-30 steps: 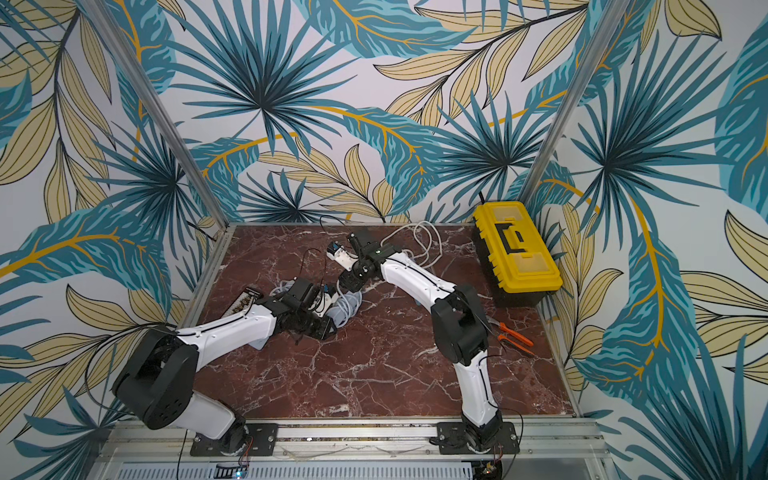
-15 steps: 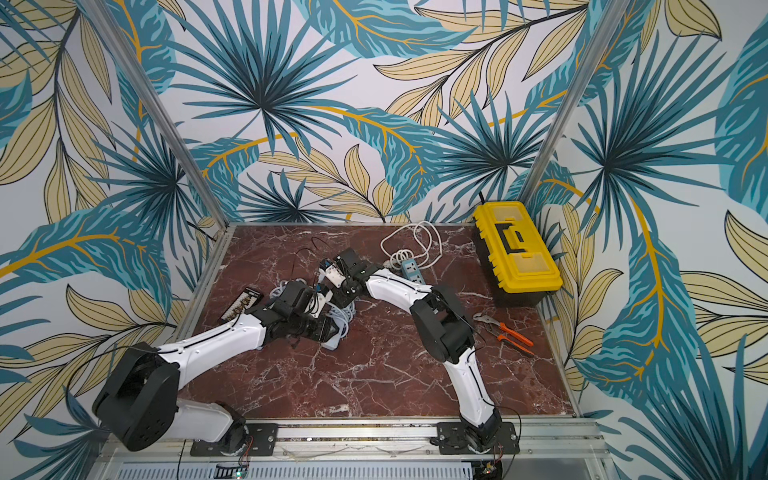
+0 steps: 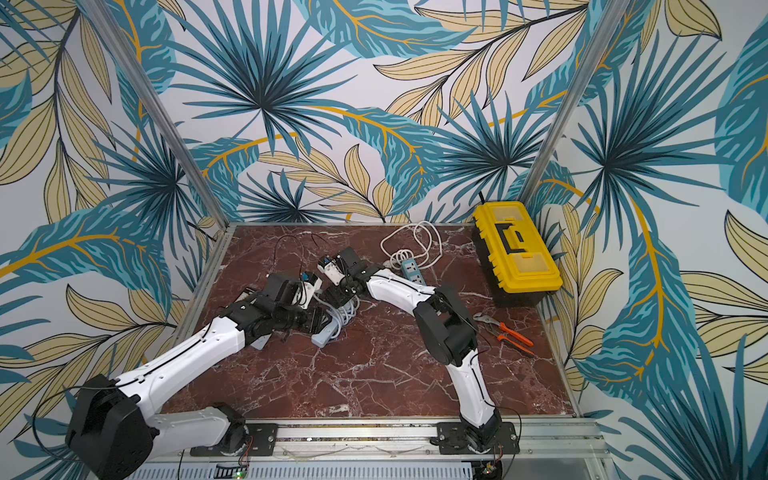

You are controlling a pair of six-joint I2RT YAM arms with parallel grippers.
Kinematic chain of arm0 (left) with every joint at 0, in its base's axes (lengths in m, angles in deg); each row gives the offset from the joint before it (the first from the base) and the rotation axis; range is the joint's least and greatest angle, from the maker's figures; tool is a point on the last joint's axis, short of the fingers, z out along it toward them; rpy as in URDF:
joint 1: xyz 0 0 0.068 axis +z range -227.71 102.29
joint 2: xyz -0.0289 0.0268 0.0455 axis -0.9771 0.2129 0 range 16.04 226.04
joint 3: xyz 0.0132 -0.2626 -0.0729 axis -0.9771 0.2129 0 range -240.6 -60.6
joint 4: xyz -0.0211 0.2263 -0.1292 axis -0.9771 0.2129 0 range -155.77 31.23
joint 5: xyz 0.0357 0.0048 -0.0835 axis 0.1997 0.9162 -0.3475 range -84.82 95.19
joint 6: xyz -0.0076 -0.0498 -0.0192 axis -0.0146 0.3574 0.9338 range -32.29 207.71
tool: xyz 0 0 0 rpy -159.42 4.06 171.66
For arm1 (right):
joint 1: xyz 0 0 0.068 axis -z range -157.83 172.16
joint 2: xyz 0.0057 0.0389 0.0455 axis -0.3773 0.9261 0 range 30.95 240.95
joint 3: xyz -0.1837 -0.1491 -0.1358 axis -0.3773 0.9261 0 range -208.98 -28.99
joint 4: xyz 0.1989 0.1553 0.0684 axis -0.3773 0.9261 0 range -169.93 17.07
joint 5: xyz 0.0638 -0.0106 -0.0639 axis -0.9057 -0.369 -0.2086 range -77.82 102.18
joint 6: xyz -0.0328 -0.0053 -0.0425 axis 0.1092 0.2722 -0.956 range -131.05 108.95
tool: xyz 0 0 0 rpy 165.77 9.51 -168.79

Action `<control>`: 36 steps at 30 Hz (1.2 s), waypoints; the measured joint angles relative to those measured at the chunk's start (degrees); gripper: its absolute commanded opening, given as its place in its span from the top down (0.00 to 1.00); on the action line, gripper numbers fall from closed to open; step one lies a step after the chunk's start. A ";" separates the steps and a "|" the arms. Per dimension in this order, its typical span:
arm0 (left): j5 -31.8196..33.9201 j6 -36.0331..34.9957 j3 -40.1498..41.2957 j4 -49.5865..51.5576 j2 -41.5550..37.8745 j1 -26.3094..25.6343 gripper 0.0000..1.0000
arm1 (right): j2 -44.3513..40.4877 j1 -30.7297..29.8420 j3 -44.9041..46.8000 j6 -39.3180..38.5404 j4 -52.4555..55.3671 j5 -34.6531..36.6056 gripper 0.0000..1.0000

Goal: Wrap the cord around the power strip
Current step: Place the power strip at the center of the board, then pick up the power strip from the center of the board.

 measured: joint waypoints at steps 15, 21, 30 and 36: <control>15.10 -8.20 -9.57 1.64 -4.07 2.54 0.14 | -15.74 10.43 9.31 8.48 -2.64 12.15 0.20; 10.40 -8.96 -16.46 1.25 1.03 4.09 0.14 | -14.21 20.06 2.62 8.28 8.31 22.05 0.19; 5.51 -8.90 -22.23 1.20 4.48 4.07 0.01 | -0.13 22.03 -6.88 7.06 21.73 23.87 0.19; 5.70 -11.10 -22.21 0.94 2.58 4.15 0.01 | 7.32 21.99 -13.92 7.15 24.30 22.97 0.20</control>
